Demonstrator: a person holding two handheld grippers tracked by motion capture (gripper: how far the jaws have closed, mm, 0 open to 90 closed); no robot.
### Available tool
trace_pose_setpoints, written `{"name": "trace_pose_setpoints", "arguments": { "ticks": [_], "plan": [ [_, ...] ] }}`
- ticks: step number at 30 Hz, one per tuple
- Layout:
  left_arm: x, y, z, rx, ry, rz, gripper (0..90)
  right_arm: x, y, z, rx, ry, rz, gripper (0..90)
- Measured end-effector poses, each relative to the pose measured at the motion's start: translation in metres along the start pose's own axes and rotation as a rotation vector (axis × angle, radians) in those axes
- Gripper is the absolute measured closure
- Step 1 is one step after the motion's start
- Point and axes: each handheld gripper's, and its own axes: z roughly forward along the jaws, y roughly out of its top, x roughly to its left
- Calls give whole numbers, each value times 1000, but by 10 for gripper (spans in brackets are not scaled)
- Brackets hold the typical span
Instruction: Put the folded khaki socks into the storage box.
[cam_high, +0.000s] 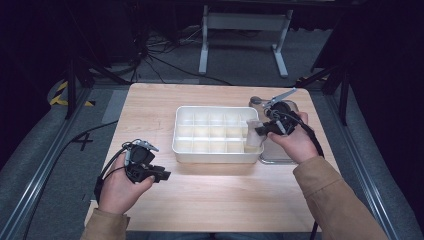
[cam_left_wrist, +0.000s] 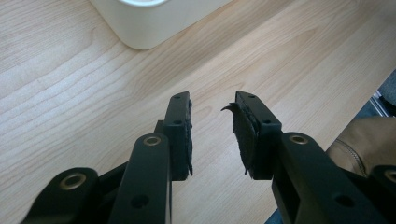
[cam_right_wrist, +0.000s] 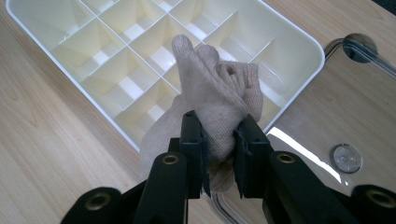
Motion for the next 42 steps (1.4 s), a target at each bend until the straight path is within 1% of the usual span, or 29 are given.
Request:
{"name": "trace_pose_setpoints", "arguments": {
  "ticks": [2, 3, 4, 5, 7, 11, 14, 20, 26, 27, 28, 29, 30, 35, 36, 42],
  "plan": [
    [0, -1, 0, 0, -2, 3, 674, 0, 2, 5, 3, 8, -33, 759],
    [0, -2, -1, -1, -3, 1, 674, 1, 3, 7, 5, 4, -52, 759],
    [1, -3, -1, -1, -2, -1, 674, 2, 3, 10, 15, -17, -66, 759],
    [1, -3, -2, -1, 0, 0, 674, 2, 4, 13, 22, -26, -71, 759],
    [1, -4, -2, -7, -2, -6, 674, 1, 4, 17, 25, -26, -71, 758],
    [2, -3, -2, -2, -2, -2, 672, 1, 3, 25, 45, -33, -75, 758],
    [1, -3, -1, -4, -5, 1, 672, 0, 2, 32, 60, -52, -81, 758],
    [2, -3, 0, -4, -7, 0, 671, 1, -3, 45, 98, -55, -95, 757],
    [2, -3, 1, 3, -10, -1, 671, 3, -7, 51, 125, -49, -103, 756],
    [2, -3, 1, -1, -9, -3, 671, 4, -8, 52, 128, -55, -105, 756],
    [2, -3, 1, -5, -7, 2, 671, 4, -8, 53, 130, -46, -108, 756],
    [2, -3, 0, -7, -6, 1, 671, 4, -9, 54, 135, -57, -111, 756],
    [2, -3, 0, -9, -7, -1, 671, 5, -9, 55, 138, -56, -112, 756],
    [2, -3, 1, -5, -9, -2, 671, 5, -12, 60, 156, -53, -110, 756],
    [2, -3, 2, -4, -9, -1, 671, 6, -12, 61, 162, -46, -107, 756],
    [2, -3, 2, -6, -9, -3, 671, 8, -14, 67, 191, -44, -112, 756]
  ]
}}
